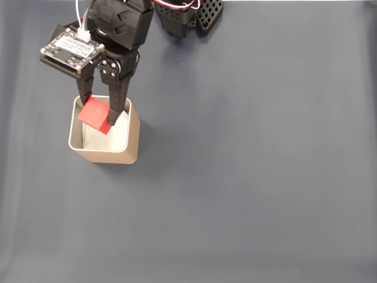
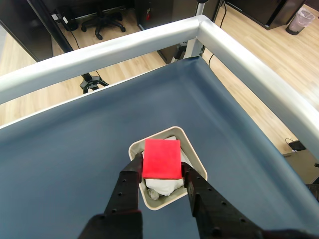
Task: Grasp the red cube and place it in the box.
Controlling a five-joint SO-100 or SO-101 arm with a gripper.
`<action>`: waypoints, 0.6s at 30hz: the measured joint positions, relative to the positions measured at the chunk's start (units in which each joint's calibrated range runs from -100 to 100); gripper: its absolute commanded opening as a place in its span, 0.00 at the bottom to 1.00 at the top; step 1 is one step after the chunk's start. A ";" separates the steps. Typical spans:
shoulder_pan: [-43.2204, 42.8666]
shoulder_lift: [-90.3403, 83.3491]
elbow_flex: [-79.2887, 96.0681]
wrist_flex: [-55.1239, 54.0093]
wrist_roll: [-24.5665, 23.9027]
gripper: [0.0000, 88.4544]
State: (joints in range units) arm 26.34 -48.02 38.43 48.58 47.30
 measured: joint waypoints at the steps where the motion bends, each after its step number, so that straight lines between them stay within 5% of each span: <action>1: 0.00 0.00 0.00 -0.08 0.00 0.10; 18: 0.83 0.00 0.00 -0.65 0.44 0.38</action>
State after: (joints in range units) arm 27.17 -48.02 38.43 47.93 47.74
